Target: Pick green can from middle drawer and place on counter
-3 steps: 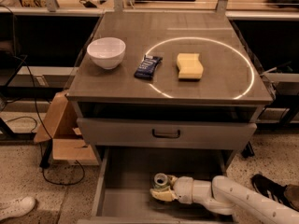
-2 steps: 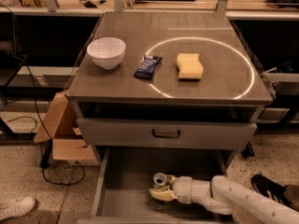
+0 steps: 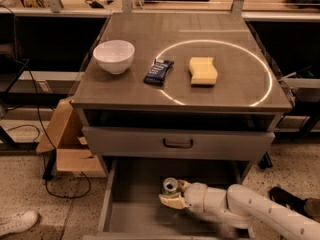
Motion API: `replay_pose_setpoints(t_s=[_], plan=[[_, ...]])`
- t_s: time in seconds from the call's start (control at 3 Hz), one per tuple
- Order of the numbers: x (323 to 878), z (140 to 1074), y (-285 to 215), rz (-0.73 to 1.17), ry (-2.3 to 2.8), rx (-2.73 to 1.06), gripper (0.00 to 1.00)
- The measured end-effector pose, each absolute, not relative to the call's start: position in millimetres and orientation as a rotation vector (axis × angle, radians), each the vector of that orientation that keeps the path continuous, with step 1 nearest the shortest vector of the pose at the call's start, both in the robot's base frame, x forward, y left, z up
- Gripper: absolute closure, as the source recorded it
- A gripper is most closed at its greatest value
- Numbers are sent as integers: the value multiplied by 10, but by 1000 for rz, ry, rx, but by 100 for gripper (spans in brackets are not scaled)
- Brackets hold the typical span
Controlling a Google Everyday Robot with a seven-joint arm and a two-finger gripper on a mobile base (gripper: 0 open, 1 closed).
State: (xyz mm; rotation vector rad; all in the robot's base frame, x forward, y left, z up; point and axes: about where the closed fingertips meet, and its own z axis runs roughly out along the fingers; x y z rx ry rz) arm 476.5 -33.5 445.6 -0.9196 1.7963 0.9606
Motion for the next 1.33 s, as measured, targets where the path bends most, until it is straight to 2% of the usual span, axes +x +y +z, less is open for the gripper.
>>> replay_pose_setpoints(t_s=[0.67,1.33], plan=[[4751,4728,-464,908,1777,-904,100],[4823,5054,-744,769,1768,-841,100]])
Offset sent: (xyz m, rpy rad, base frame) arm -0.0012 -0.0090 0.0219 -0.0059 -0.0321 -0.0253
